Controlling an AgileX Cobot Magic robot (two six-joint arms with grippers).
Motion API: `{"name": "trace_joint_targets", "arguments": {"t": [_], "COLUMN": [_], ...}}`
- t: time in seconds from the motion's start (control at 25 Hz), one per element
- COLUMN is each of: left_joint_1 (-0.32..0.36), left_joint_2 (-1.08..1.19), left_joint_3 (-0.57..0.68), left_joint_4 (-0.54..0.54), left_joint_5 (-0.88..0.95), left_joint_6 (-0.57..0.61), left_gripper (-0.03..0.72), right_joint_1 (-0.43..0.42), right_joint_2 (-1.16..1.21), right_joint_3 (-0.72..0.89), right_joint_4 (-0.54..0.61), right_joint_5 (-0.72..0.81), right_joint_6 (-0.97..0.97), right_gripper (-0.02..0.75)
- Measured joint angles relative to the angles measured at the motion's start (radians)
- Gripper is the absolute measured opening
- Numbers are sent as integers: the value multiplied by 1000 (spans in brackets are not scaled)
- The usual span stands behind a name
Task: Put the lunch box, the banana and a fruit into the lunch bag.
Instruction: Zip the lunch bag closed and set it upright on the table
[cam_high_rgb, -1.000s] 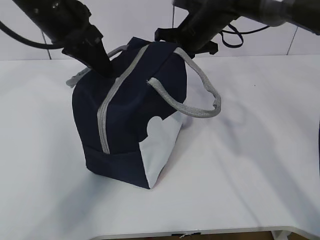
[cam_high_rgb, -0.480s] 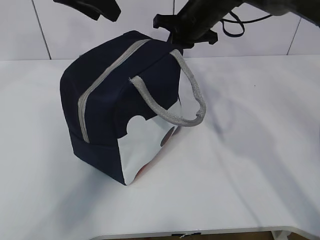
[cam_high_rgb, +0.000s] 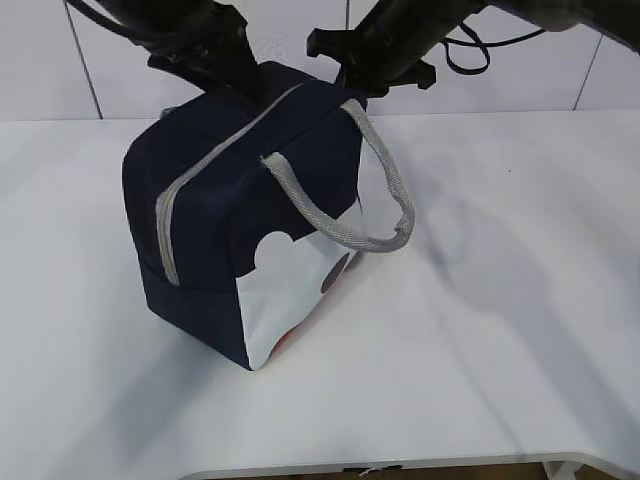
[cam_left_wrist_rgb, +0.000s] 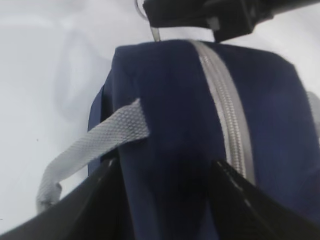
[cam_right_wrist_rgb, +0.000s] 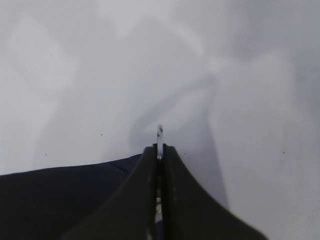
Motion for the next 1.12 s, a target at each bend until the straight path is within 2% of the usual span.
{"name": "trace_joint_targets", "arguments": {"t": [0.08, 0.12, 0.24, 0.32, 0.6, 1.12], "left_joint_1": [0, 0, 0, 0, 0, 0], "left_joint_2": [17, 21, 23, 23, 8, -2], "left_joint_3": [0, 0, 0, 0, 0, 0], "left_joint_4": [-3, -3, -3, -1, 7, 15], "left_joint_5": [6, 10, 24, 29, 56, 90], "left_joint_6": [1, 1, 4, 7, 10, 6], "left_gripper": [388, 340, 98, 15, -13, -6], "right_joint_1": [0, 0, 0, 0, -2, -8], "right_joint_2": [0, 0, 0, 0, 28, 41], "right_joint_3": [0, 0, 0, 0, -2, -2], "right_joint_4": [0, -2, -16, -24, -118, -112], "right_joint_5": [0, 0, 0, 0, 0, 12], "right_joint_6": [-2, -2, -2, -2, 0, -16], "right_gripper": [18, 18, 18, 18, 18, 24]}}
